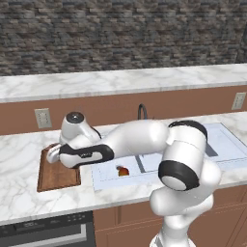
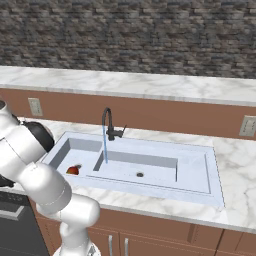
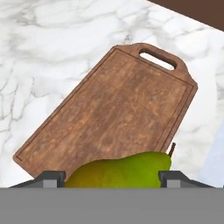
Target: Pick the pear, mango from the sink and place them on the cutting board to airdry. Then turn off the sink faucet.
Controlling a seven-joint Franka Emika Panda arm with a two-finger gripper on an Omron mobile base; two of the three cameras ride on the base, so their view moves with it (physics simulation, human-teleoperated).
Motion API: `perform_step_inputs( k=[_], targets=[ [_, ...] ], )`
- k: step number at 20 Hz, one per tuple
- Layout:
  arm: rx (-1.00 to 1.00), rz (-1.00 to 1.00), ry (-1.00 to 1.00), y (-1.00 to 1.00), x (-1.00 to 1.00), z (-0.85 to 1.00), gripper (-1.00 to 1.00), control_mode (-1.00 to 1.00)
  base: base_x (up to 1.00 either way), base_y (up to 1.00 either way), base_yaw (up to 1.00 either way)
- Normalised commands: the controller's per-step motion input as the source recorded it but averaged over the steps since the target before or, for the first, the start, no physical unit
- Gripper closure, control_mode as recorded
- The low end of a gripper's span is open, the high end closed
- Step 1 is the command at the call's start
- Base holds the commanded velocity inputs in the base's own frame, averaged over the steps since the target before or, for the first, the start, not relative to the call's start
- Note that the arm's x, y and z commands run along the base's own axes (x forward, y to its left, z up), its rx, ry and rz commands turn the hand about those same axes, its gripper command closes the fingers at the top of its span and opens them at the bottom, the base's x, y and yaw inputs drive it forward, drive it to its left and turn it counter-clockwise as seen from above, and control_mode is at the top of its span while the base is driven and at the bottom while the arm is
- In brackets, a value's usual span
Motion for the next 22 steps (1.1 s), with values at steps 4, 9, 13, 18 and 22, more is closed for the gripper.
perform_step_inputs(
  k=[4, 9, 13, 18, 22],
  targets=[
    [0.00, 0.00, 0.00, 0.01, 0.09, -0.16, 1.00, -1.00, 0.00, 0.00, 0.00],
    [0.00, 0.00, 0.00, 0.02, 0.10, -0.15, 1.00, -1.00, 0.00, 0.00, 0.00],
    [0.00, 0.00, 0.02, 0.00, 0.08, -0.12, 1.00, -1.00, 0.00, 0.00, 0.00],
    [0.00, 0.00, 0.01, 0.06, 0.11, -0.13, 1.00, -1.00, 0.00, 0.00, 0.00],
    [0.00, 0.00, 0.00, 0.10, 0.13, -0.12, 1.00, -1.00, 0.00, 0.00, 0.00]
  ],
)
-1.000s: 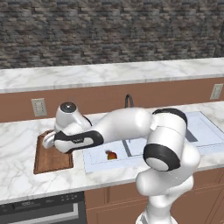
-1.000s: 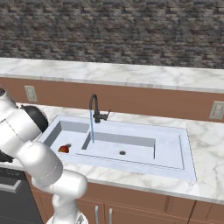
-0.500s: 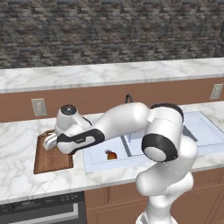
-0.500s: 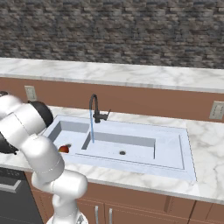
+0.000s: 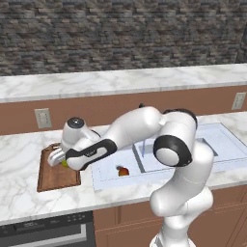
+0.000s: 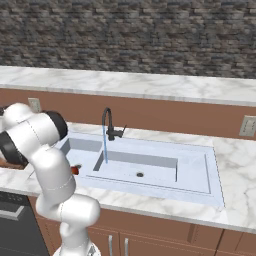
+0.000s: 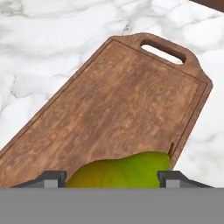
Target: Pick the pear, mango from the sink and place them on the cutting board to airdry. Then turn off the sink faucet.
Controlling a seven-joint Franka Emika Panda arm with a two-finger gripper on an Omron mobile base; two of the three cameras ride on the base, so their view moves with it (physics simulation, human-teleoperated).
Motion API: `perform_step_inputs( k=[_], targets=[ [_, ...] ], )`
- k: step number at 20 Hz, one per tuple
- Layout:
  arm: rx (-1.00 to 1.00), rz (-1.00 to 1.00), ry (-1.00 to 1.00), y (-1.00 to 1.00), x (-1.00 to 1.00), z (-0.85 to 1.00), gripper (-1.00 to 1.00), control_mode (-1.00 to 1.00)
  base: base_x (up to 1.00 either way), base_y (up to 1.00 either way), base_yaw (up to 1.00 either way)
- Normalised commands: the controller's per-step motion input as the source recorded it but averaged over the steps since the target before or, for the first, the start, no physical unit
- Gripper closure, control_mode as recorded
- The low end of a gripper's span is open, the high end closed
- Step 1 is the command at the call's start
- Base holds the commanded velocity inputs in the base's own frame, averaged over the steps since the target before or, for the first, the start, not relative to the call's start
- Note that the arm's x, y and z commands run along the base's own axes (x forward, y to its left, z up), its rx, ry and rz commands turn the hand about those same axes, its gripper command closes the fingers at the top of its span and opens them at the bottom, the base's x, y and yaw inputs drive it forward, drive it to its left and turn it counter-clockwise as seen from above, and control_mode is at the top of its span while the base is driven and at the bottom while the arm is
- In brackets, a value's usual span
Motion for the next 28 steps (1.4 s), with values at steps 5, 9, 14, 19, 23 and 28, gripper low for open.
perform_step_inputs(
  k=[5, 9, 14, 19, 23, 28],
  targets=[
    [0.00, 0.00, 0.01, 0.13, 0.12, -0.14, 1.00, -1.00, 0.00, 0.00, 0.00],
    [0.00, 0.00, 0.01, 0.18, 0.12, -0.14, 1.00, -1.00, 0.00, 0.00, 0.00],
    [0.00, 0.00, 0.01, 0.15, 0.11, -0.11, -1.00, -1.00, 0.00, 0.00, 0.00],
    [0.00, 0.00, 0.01, 0.07, 0.10, -0.08, -1.00, -1.00, 0.00, 0.00, 0.00],
    [0.00, 0.00, 0.00, 0.00, 0.01, 0.00, -1.00, -1.00, 0.00, 0.00, 0.00],
    [0.00, 0.00, -0.01, 0.00, 0.00, 0.03, -1.00, -1.00, 0.00, 0.00, 0.00]
  ],
)
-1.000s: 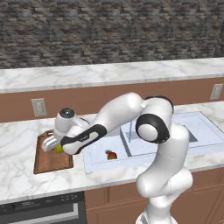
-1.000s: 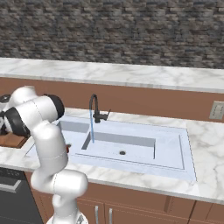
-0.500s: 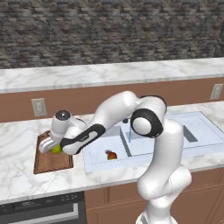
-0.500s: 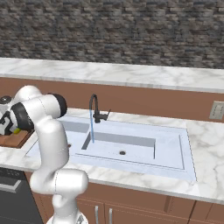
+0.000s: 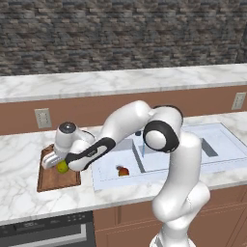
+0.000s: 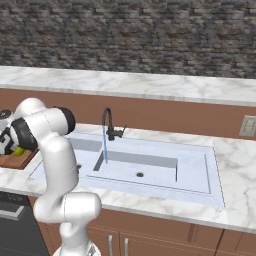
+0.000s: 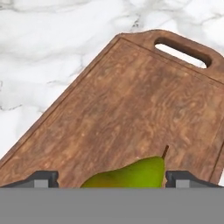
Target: Pick the pear, mango from the sink and place them on the cutting board to airdry. Then turn off the sink faucet.
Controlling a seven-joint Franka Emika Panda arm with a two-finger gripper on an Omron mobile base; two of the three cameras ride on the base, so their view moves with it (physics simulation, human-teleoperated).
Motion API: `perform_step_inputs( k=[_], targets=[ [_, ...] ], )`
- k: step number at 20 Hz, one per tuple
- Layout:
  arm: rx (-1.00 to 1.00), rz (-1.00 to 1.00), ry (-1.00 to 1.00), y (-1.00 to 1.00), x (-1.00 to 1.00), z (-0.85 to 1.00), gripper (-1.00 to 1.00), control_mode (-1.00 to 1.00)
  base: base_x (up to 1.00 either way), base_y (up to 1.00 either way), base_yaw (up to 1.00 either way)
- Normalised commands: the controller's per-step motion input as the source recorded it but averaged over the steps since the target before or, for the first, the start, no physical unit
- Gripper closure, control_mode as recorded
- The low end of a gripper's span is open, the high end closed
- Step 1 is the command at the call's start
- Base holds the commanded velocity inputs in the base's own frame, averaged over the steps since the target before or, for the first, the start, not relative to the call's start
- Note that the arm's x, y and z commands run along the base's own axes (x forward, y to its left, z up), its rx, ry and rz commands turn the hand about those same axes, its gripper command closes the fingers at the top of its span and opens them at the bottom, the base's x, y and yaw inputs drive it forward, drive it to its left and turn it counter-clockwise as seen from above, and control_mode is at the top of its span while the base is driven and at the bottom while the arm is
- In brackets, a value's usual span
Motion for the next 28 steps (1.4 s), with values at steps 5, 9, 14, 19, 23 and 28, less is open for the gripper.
perform_step_inputs(
  k=[5, 9, 14, 19, 23, 28],
  targets=[
    [0.00, 0.00, -0.03, -0.03, -0.06, 0.24, -1.00, -1.00, 0.00, 0.00, 0.00],
    [0.00, 0.00, -0.09, -0.08, -0.26, 0.44, -1.00, -1.00, 0.00, 0.00, 0.00],
    [0.00, 0.00, -0.16, -0.08, -0.50, 0.44, -1.00, -1.00, 0.00, 0.00, 0.00],
    [0.04, -0.02, -0.06, -0.18, -0.51, 0.65, -1.00, -1.00, 0.00, 0.00, 0.00],
    [0.09, -0.06, 0.00, -0.31, -0.46, 0.76, -1.00, -1.00, 0.00, 0.00, 0.00],
    [0.15, -0.08, 0.03, -0.40, -0.41, 0.84, -1.00, -1.00, 0.00, 0.00, 0.00]
  ],
)
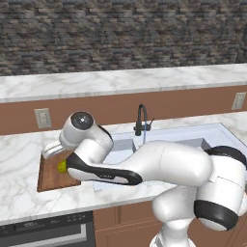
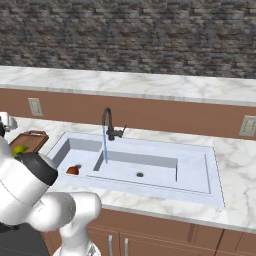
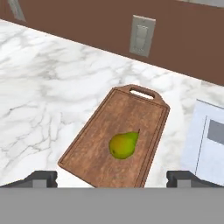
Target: Pick the pear, mango from the sink and place them on the cutting board to airdry. Then turn off the sink faucet.
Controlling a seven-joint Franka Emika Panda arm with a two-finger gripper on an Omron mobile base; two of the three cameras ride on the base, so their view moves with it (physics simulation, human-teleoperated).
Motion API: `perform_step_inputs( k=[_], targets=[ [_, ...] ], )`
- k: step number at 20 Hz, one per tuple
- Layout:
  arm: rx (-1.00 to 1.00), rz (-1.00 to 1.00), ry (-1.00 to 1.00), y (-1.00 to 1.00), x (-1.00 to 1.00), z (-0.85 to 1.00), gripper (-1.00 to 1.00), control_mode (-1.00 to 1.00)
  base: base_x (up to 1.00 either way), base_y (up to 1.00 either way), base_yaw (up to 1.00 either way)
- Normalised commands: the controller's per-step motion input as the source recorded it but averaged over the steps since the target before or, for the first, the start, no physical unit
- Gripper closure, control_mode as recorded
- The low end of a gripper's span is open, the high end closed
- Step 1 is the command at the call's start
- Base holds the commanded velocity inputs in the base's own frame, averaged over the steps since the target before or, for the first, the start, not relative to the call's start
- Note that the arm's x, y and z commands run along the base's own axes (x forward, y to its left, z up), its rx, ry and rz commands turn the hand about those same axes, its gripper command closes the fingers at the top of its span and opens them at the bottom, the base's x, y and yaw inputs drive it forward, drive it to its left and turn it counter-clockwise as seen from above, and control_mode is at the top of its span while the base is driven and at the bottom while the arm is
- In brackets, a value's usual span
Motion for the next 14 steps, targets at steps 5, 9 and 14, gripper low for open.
perform_step_inputs(
  k=[5, 9, 14],
  targets=[
    [0.12, -0.06, 0.00, -0.36, -0.53, 0.57, -1.00, -1.00, 0.00, 0.00, 0.00],
    [0.06, -0.09, 0.00, -0.38, -0.57, 0.52, -1.00, -1.00, 0.00, 0.00, 0.00],
    [0.03, -0.15, 0.04, -0.54, -0.50, 0.61, -1.00, -1.00, 0.00, 0.00, 0.00]
  ],
)
